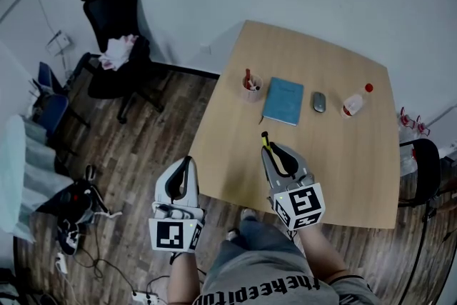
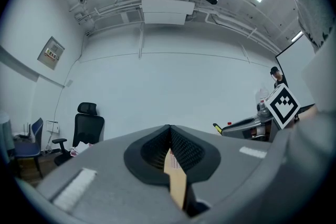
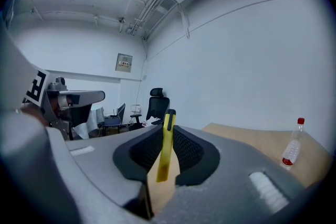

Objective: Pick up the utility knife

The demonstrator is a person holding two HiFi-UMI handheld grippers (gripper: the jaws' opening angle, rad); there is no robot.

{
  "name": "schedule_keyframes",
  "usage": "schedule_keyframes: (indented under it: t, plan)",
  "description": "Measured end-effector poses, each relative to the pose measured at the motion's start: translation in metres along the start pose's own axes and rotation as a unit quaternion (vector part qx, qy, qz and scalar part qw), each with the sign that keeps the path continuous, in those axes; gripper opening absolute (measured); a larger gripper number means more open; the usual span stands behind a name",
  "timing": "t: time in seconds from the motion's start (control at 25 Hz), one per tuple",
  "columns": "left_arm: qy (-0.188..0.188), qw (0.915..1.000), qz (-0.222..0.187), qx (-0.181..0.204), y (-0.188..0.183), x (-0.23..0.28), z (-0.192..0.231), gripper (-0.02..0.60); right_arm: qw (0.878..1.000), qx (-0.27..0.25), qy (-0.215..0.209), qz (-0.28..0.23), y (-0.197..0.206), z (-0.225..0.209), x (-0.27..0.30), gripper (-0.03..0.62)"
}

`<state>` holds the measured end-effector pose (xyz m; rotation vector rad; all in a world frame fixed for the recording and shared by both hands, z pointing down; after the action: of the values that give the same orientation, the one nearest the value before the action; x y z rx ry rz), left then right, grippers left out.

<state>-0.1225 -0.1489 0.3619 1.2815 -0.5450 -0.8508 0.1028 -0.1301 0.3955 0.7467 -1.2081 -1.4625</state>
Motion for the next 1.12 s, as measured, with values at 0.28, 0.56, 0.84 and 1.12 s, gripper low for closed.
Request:
schedule_keyframes:
  t: [0.28, 0.56, 0.84, 1.12]
  plan:
    - [0.004, 1.0000, -0.001, 0.001, -0.001, 0.000, -0.005, 0.009, 0.999, -0.011, 0.017, -0.036, -0.018, -0.005, -0.016, 0.063]
    - [0.009, 1.0000, -0.002, 0.001, -0.002, -0.002, -0.008, 0.009, 0.997, -0.023, 0.031, -0.063, -0.031, -0.006, -0.030, 0.063]
    - [0.015, 0.9999, -0.001, 0.001, -0.002, -0.005, -0.010, 0.009, 0.996, -0.026, 0.040, -0.075, -0.035, -0.003, -0.038, 0.063]
    - [0.023, 0.9997, 0.000, 0.000, -0.001, -0.004, -0.015, 0.009, 0.995, -0.029, 0.052, -0.081, -0.037, -0.004, -0.047, 0.063]
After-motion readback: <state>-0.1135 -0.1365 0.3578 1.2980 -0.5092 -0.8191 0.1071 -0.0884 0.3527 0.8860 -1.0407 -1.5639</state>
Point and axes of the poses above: the fingertips, and each gripper's own axes: x forward along the fingers, z to its left, y out of its underside, the point moved 6 cm from there along -x, backward along the fingers, and after that the axes turned 15 degrees about -x, right-handed, at the moved point
